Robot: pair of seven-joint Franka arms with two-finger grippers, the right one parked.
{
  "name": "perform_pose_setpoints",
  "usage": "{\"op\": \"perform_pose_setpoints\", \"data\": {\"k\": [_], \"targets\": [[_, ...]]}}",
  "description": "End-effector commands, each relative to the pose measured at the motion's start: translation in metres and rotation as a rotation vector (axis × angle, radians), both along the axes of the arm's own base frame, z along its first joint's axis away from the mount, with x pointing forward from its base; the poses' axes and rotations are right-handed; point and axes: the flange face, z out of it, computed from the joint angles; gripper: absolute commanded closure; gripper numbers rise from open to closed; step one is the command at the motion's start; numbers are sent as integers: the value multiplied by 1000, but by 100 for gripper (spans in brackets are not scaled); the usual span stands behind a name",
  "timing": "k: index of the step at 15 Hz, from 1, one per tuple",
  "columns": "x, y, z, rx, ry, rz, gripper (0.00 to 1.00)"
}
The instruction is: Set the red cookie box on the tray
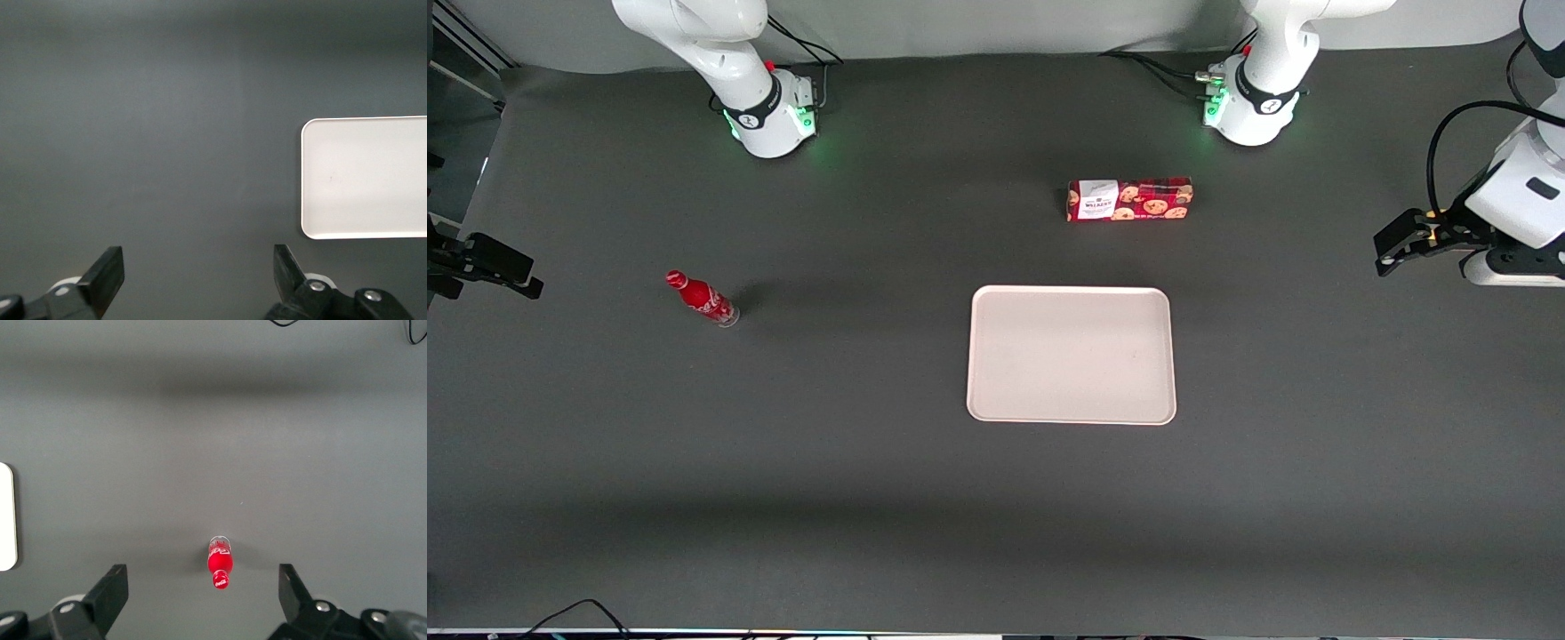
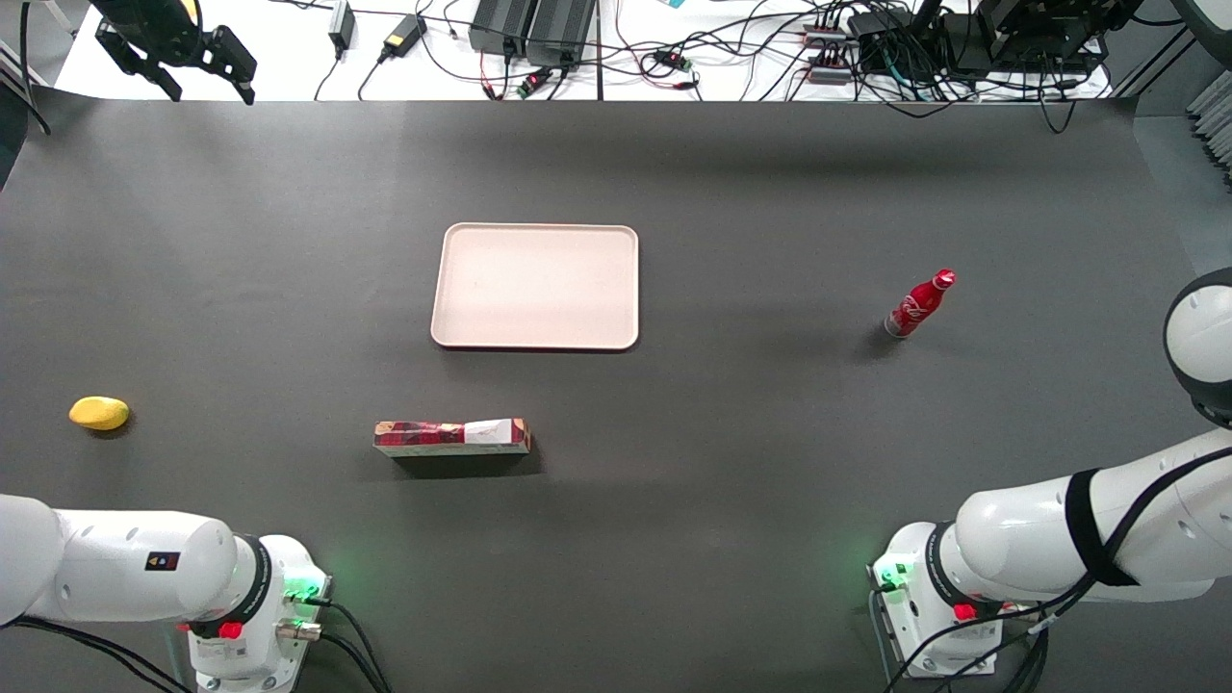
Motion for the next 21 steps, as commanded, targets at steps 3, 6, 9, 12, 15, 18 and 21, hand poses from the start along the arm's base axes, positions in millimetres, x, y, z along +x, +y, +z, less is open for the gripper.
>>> {"op": "perform_pose_setpoints", "data": {"k": [3,6,9,12,15,18,21], "targets": [[4,2,4,-4,-5,-13,0],[5,1,5,-7,-8,-12,0],[6,1,2,-7,-4,-12,0],[6,1,2,-7,-4,-12,0],[6,1,2,-7,-2,-14,0],[5,2,2,-6,3,-14,0],[3,-2,2,-7,12,-20,0]]}}
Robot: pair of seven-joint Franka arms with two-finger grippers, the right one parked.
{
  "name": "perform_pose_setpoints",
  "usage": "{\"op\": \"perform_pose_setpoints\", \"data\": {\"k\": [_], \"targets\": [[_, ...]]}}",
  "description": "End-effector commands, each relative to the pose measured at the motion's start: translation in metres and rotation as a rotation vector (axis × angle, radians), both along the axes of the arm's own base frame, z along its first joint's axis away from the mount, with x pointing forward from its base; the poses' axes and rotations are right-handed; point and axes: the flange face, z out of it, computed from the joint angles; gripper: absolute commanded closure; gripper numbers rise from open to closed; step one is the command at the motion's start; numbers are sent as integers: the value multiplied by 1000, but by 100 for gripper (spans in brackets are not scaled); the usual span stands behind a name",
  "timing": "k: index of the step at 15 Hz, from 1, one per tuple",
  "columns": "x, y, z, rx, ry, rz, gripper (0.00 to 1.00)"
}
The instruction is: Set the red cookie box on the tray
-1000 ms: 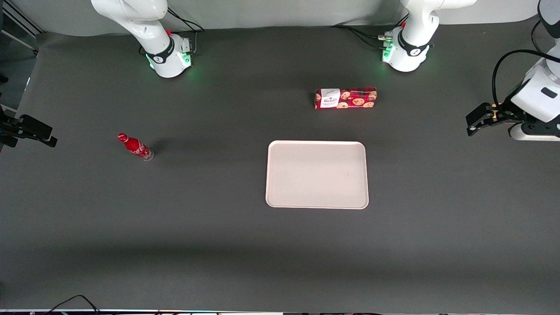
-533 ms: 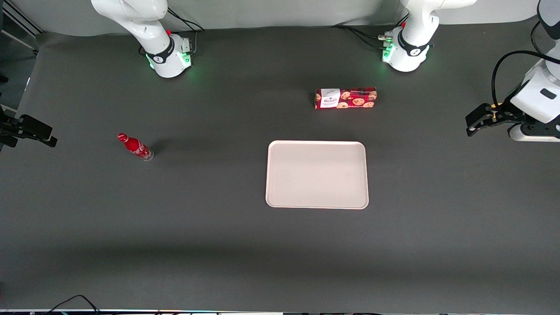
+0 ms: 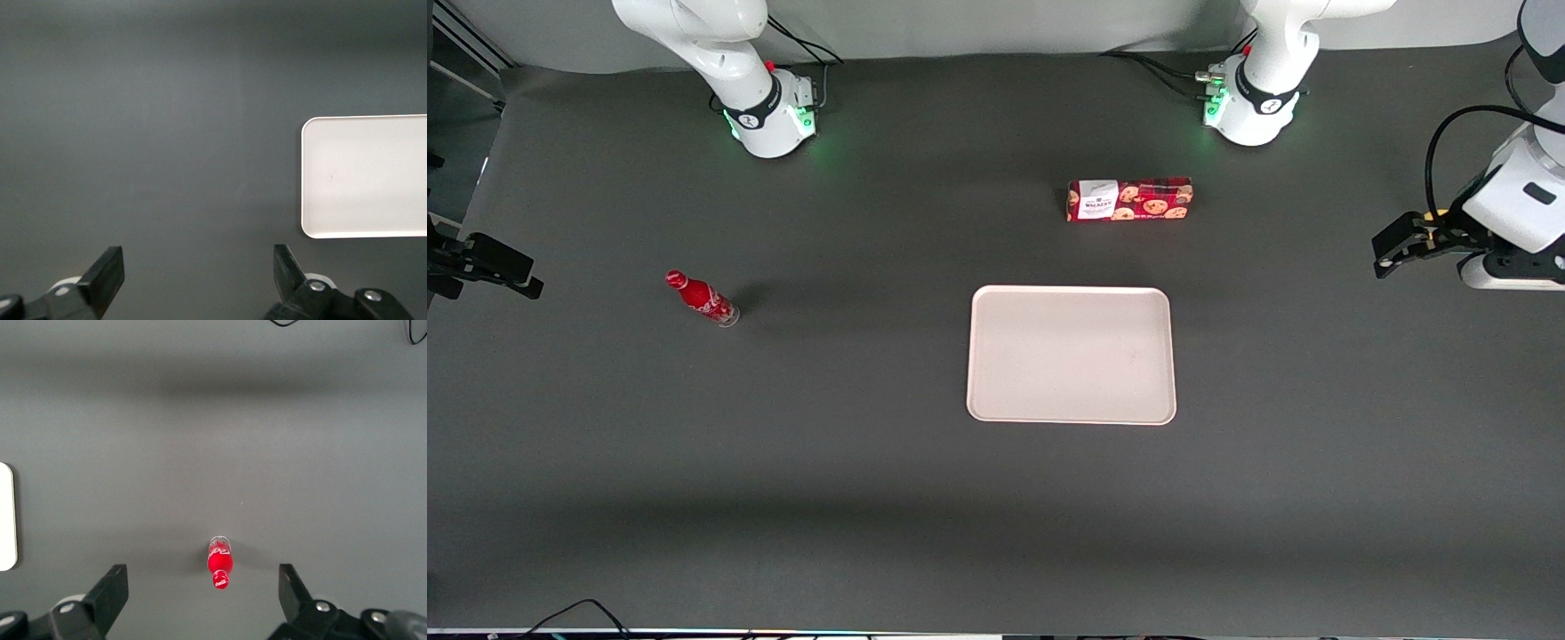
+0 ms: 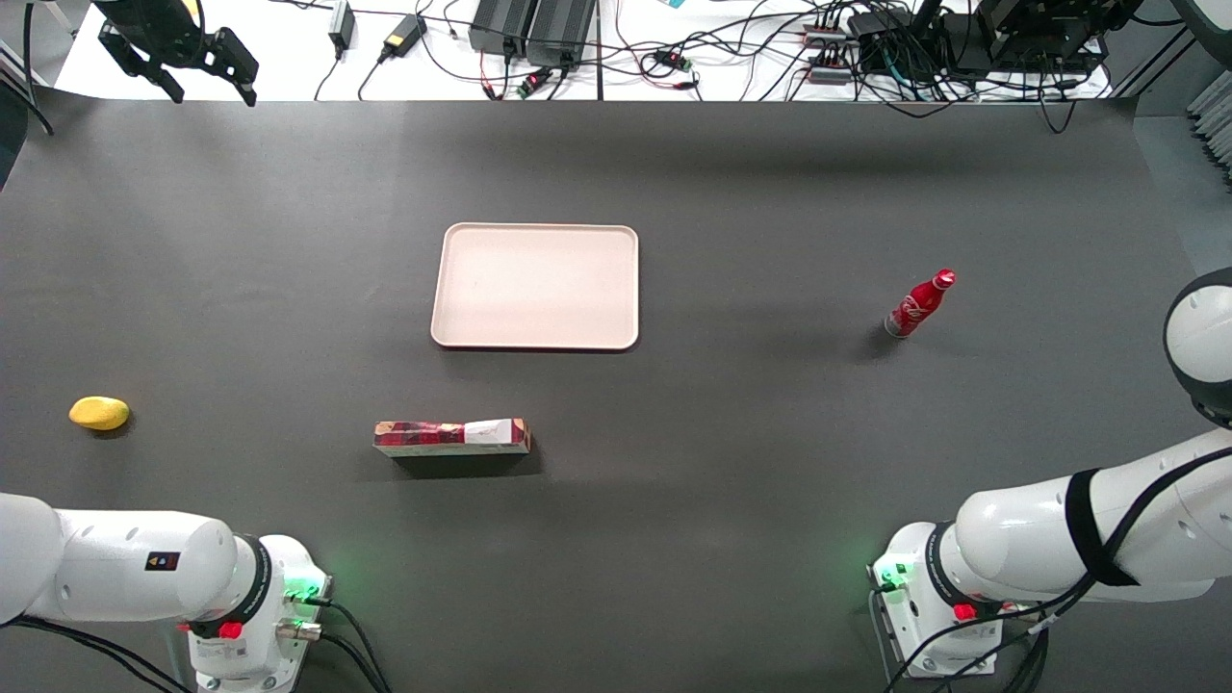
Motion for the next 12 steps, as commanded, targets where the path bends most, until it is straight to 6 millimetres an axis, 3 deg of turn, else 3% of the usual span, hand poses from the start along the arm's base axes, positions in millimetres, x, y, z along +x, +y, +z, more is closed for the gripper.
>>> {"op": "perform_pose_setpoints", "data": {"k": [1,6,12], "targets": [[1,-6,6,-6,4,-27,0],[-4,-33,5,-4,12,-138,0],[-5,-39,-24,-24,105,-844,0]]}}
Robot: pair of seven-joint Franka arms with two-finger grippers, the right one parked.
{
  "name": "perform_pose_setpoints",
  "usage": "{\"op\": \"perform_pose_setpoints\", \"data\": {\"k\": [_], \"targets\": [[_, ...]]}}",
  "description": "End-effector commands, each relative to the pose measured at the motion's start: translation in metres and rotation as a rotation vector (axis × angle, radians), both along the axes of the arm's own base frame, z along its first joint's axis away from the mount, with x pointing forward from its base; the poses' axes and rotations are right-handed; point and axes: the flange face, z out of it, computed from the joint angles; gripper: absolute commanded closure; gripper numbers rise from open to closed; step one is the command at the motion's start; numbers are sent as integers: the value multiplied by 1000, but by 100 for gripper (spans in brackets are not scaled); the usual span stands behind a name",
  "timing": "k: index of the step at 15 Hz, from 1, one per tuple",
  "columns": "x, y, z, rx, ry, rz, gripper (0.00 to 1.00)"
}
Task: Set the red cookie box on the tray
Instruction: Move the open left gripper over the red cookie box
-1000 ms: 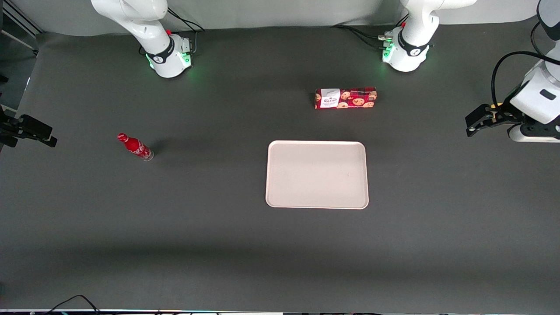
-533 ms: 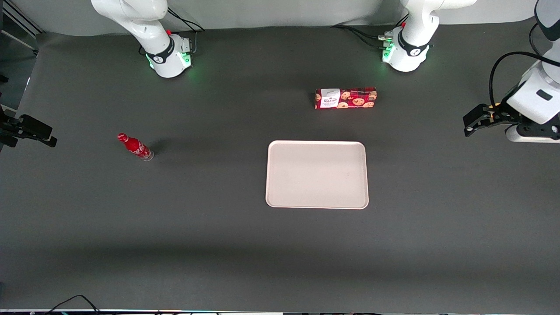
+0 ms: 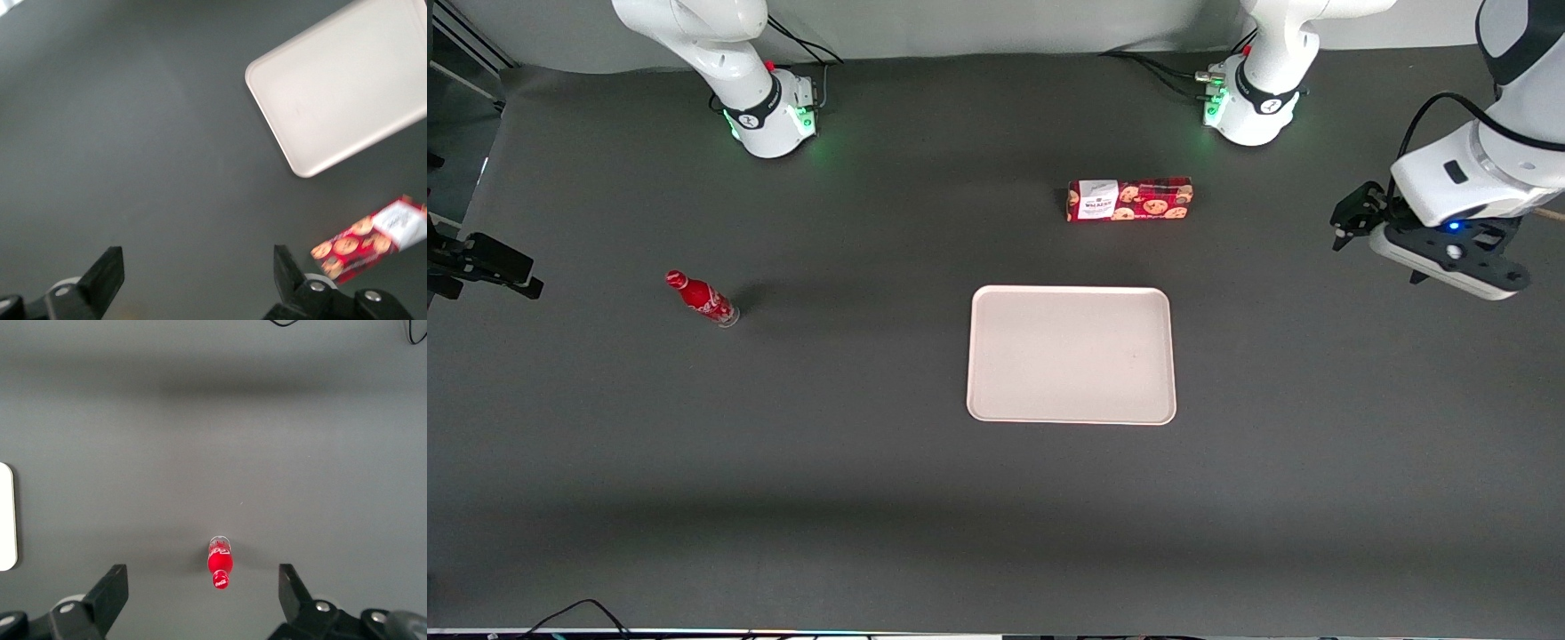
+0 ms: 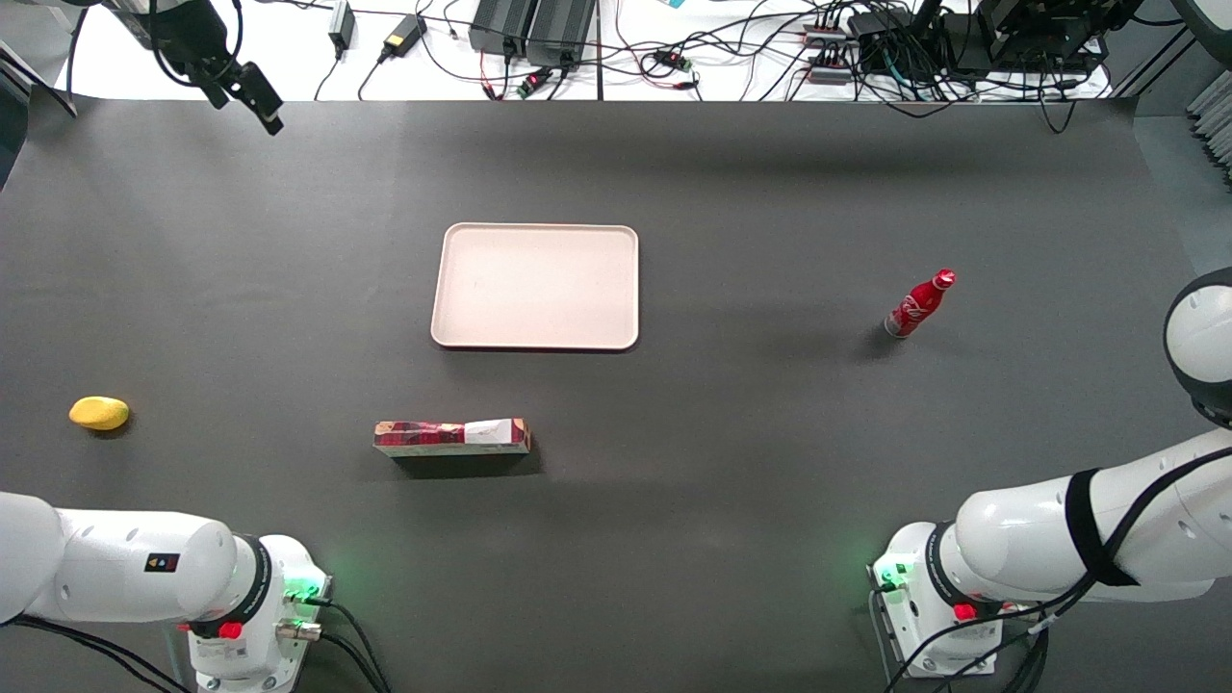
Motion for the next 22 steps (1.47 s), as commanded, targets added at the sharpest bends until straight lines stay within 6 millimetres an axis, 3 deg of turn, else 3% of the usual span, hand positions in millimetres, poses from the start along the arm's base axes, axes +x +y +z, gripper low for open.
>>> {"op": "perform_pose_setpoints", "data": {"k": [1,5,9,17,19,22], "targets": [[3,-9,-16,-22,40,-410,0],[2,-33,-40,-32,66,-669,0],[-28,-63,-67,-28,85,-789,0],[-187,-143,-147,-3,-37,-921,0],[-234,-175,-160,62,-84,-990,0],[-269,-195,-197,9,-74,-966,0]]}}
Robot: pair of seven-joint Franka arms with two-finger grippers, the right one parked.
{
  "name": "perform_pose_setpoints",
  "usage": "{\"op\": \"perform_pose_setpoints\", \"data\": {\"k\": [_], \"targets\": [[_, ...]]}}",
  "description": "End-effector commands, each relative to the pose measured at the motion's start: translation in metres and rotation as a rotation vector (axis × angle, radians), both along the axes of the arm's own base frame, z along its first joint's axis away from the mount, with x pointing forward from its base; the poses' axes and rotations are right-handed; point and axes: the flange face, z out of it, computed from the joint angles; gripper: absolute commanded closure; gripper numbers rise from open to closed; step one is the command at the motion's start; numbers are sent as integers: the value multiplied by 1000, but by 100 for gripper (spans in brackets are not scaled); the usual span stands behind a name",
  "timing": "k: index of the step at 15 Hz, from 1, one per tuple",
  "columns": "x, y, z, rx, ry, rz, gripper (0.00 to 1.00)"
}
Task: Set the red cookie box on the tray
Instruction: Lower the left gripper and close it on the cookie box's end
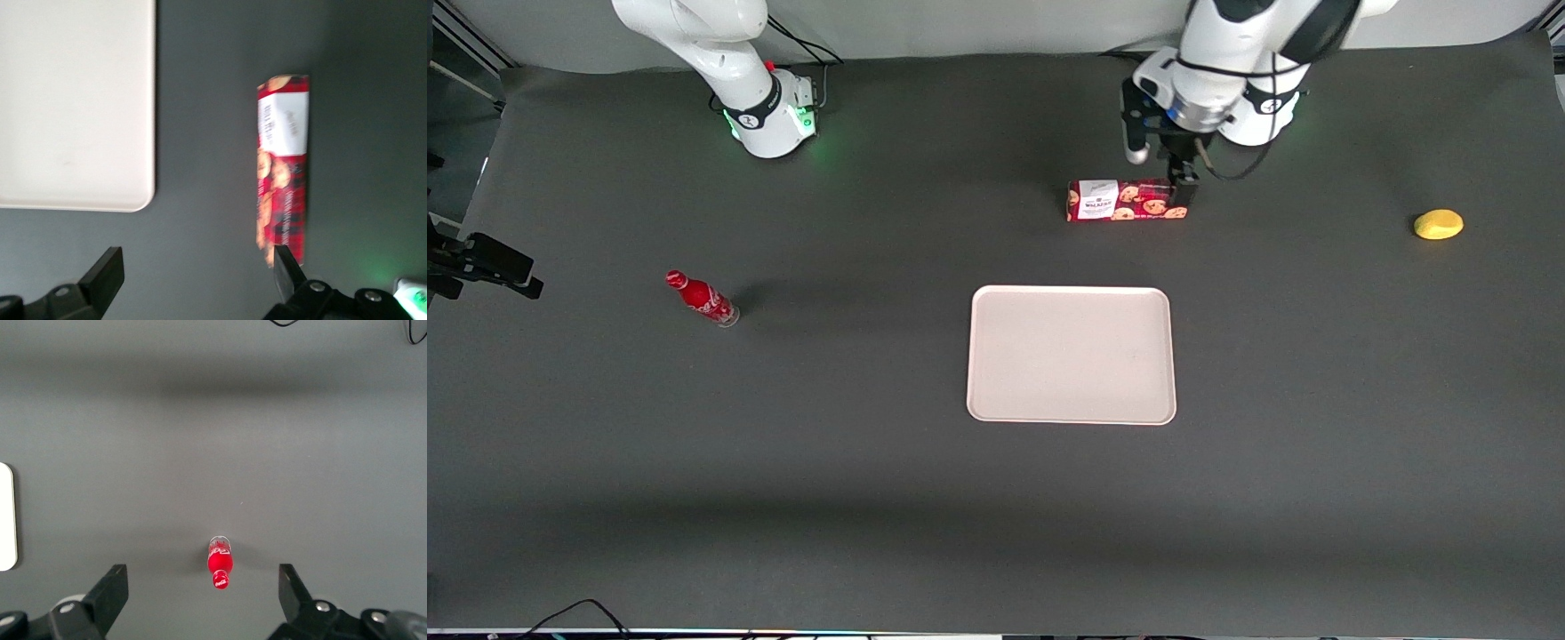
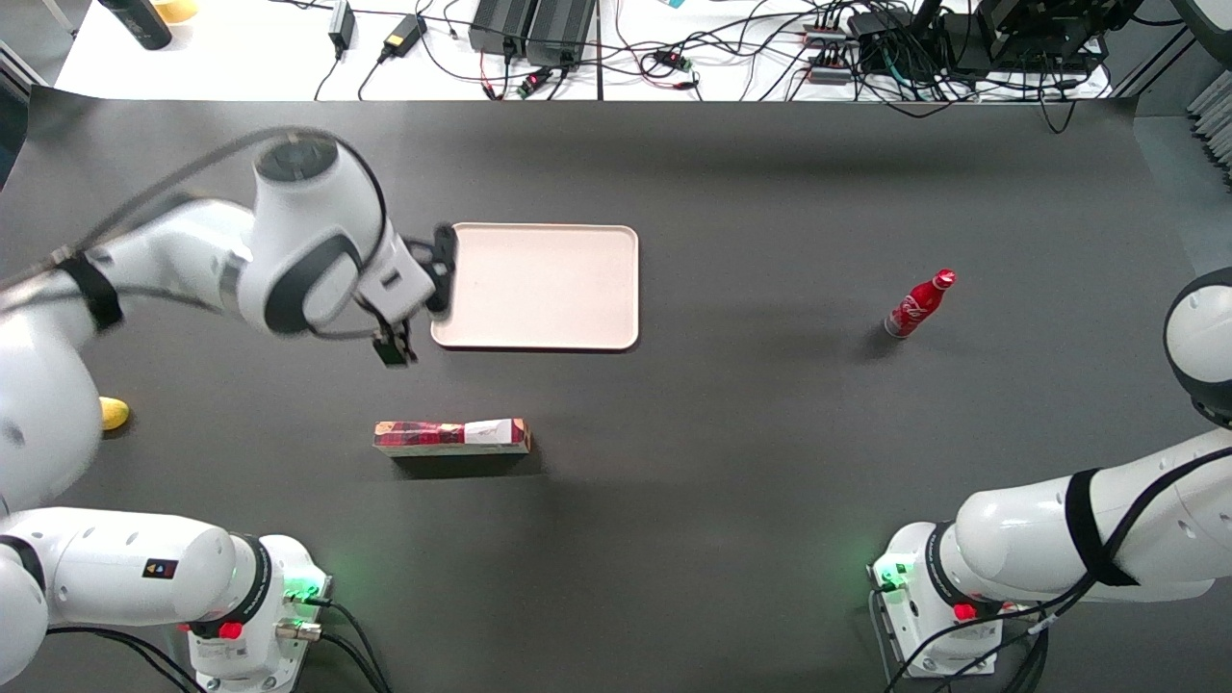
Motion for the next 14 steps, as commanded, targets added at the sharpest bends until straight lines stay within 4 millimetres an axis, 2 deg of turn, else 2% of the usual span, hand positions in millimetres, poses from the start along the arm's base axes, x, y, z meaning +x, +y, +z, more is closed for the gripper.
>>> {"op": "perform_pose_setpoints", "data": {"k": [1,4,9,12,14], "targets": [[-45,-9,-40,3,-64,-5,0],[-55,-4,-73,24,-42,112,0],[-60,-1,-103,18,72,209,0],[-83,-28,-123,9,50,166,0],[-101,-42,-138,19,39,206,0]]}}
